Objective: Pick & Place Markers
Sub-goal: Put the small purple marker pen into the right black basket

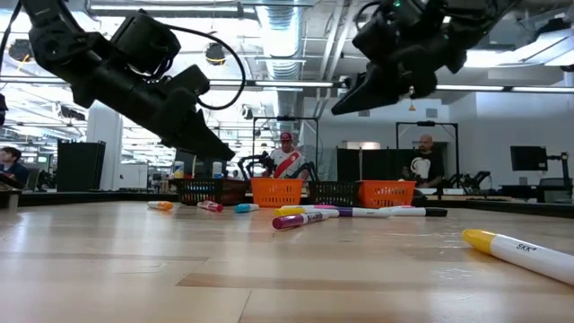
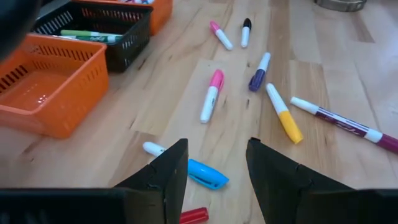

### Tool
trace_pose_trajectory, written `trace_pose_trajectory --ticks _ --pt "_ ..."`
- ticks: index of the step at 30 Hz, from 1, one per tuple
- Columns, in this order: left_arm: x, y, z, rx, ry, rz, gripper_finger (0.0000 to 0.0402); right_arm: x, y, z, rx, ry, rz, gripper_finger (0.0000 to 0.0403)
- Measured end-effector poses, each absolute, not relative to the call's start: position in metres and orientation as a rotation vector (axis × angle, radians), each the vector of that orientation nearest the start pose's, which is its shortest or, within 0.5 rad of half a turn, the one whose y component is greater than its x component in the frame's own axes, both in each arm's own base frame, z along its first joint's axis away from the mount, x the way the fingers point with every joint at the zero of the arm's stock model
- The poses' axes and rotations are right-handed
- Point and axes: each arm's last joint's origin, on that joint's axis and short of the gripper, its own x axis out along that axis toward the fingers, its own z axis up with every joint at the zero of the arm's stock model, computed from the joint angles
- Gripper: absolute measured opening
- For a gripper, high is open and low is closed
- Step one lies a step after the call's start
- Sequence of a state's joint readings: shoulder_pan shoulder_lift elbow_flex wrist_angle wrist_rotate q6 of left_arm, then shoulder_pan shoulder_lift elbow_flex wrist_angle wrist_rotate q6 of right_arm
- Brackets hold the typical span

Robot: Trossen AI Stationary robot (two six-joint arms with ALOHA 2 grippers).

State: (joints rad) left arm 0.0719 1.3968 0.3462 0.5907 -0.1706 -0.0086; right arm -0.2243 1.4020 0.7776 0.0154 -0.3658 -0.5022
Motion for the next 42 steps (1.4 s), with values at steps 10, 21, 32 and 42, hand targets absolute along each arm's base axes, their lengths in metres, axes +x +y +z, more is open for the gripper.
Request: trace_pose_trajectory --ticks 10,21,32,42 --pt "0.233 0.025 0.138 0.001 0.457 0.234 0.0159 0.322 -0.024 0.176 -0.599 0.594 0.503 0.0067" --pt "0.235 0.013 0.135 -0.184 0.444 0.229 0.0159 0.356 -0.003 0.146 -0.565 0.648 0.610 0.0066" --pt "0.244 -0.014 0.121 -0.232 0.429 0.171 0.0159 0.359 0.020 0.135 -0.556 0.672 0.670 0.0066" --pt "0.247 -0.022 0.119 -0.283 0.388 0.149 0.0159 0.362 0.013 0.114 -0.586 0.708 0.686 0.0066"
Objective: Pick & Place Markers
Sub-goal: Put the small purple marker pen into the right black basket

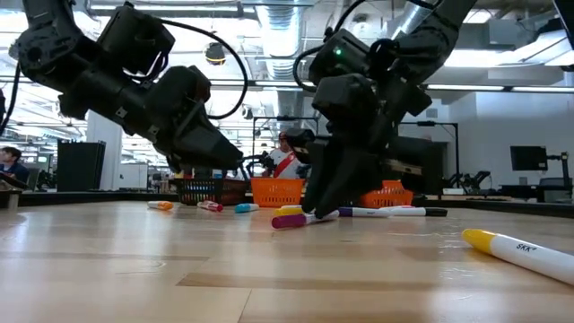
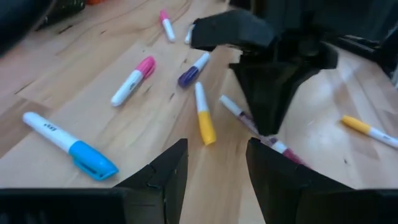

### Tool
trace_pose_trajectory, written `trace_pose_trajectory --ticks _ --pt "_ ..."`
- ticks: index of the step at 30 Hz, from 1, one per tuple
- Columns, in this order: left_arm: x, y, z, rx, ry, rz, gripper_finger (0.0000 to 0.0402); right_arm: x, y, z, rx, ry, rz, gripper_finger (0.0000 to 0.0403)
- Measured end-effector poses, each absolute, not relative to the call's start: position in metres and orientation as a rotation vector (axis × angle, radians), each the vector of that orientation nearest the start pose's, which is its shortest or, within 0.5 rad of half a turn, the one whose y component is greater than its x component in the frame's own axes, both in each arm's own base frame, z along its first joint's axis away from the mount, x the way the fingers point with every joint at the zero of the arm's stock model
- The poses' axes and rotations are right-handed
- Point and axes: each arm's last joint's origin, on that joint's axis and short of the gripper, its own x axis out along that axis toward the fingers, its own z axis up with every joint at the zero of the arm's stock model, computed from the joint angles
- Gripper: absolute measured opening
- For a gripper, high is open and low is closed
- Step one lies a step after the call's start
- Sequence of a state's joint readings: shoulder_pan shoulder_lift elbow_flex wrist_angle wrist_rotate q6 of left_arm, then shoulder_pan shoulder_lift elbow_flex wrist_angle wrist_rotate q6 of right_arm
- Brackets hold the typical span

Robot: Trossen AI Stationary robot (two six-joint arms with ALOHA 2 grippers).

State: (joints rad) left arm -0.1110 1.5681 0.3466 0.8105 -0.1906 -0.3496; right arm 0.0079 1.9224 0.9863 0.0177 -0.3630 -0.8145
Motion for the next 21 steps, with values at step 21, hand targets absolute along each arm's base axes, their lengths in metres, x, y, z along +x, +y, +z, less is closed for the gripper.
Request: trace_pose_trajectory --ticks 21 --pt "0.247 -0.029 0.123 -0.262 0.355 0.152 0.0159 0.366 0.007 0.100 -0.462 0.740 0.673 0.0019"
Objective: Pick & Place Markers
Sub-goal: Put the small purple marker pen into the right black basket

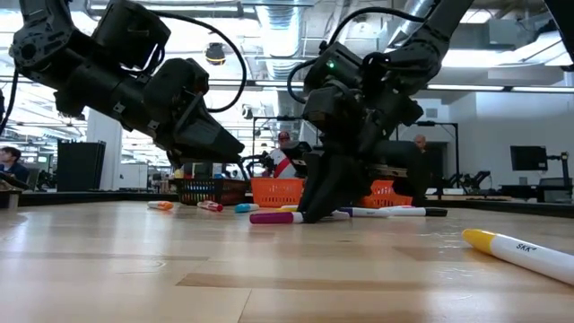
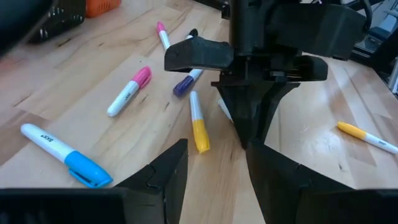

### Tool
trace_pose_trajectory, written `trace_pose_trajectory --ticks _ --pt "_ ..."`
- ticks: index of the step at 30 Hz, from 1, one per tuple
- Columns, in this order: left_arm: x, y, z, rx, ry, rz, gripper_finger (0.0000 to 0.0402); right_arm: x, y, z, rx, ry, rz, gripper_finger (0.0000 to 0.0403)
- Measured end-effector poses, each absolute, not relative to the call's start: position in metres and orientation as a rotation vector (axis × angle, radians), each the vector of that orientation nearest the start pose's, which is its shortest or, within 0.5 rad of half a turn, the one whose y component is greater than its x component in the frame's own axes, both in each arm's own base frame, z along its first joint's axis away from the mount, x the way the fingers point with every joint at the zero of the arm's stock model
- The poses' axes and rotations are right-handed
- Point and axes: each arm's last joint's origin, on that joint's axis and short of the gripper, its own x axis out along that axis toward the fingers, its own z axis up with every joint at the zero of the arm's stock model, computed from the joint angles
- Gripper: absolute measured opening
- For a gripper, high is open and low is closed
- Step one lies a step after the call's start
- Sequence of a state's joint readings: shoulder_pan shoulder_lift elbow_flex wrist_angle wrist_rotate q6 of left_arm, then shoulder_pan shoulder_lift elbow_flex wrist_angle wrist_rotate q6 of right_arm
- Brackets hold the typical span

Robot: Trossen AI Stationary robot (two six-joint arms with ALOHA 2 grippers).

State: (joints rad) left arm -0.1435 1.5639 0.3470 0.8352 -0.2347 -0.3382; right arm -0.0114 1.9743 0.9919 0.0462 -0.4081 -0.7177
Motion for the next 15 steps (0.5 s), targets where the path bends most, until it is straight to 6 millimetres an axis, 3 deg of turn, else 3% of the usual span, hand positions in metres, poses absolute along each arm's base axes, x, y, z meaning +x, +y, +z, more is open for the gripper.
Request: trace_pose_trajectory --ticks 7,15 --pt "0.247 -0.029 0.123 -0.264 0.355 0.153 0.0159 0.360 0.013 0.116 -0.429 0.741 0.672 0.0036" --pt "0.247 -0.029 0.123 -0.267 0.355 0.152 0.0159 0.349 0.016 0.148 -0.438 0.740 0.678 0.0020"
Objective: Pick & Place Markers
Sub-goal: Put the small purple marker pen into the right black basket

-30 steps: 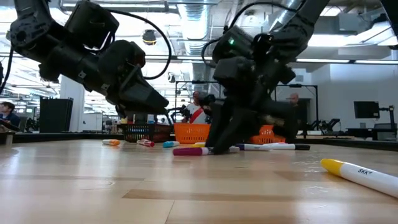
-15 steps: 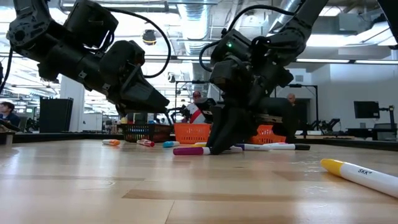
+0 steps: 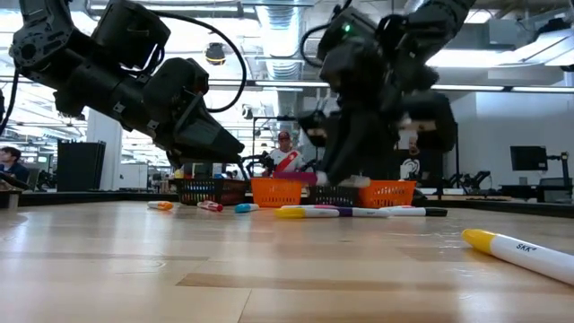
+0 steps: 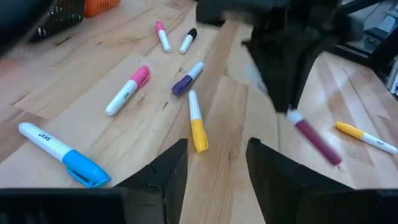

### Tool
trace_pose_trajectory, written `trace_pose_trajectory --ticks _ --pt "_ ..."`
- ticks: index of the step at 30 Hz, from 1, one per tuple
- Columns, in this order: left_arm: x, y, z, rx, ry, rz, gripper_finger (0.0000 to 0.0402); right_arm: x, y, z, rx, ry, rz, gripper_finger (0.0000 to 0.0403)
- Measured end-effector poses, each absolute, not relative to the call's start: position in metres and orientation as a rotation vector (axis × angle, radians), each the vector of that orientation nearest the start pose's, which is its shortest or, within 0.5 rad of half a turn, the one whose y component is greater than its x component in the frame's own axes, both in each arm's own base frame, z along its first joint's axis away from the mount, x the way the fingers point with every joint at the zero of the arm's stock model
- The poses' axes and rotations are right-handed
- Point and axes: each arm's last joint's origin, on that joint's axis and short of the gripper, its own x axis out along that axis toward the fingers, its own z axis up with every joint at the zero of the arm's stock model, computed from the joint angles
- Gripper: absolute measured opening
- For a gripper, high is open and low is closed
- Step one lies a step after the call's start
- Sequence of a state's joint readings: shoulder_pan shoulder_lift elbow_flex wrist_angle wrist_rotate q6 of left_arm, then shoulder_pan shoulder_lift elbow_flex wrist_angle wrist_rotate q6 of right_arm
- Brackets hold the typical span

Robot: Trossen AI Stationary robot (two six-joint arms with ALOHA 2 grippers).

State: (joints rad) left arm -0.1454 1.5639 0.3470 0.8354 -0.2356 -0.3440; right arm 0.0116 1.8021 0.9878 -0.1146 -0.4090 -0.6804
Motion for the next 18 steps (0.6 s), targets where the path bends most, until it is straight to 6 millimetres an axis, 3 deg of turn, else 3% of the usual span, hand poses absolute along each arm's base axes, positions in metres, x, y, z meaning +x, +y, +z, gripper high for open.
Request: trace_pose_trajectory --ticks 10,18 --pt "0.247 -0.029 0.123 -0.272 0.355 0.153 0.0159 0.329 0.009 0.204 -0.521 0.686 0.534 0.0020" --pt "0.247 -0.029 0.123 -0.272 0.355 0.153 0.0159 0.317 -0.031 0.241 -0.453 0.620 0.264 0.0036"
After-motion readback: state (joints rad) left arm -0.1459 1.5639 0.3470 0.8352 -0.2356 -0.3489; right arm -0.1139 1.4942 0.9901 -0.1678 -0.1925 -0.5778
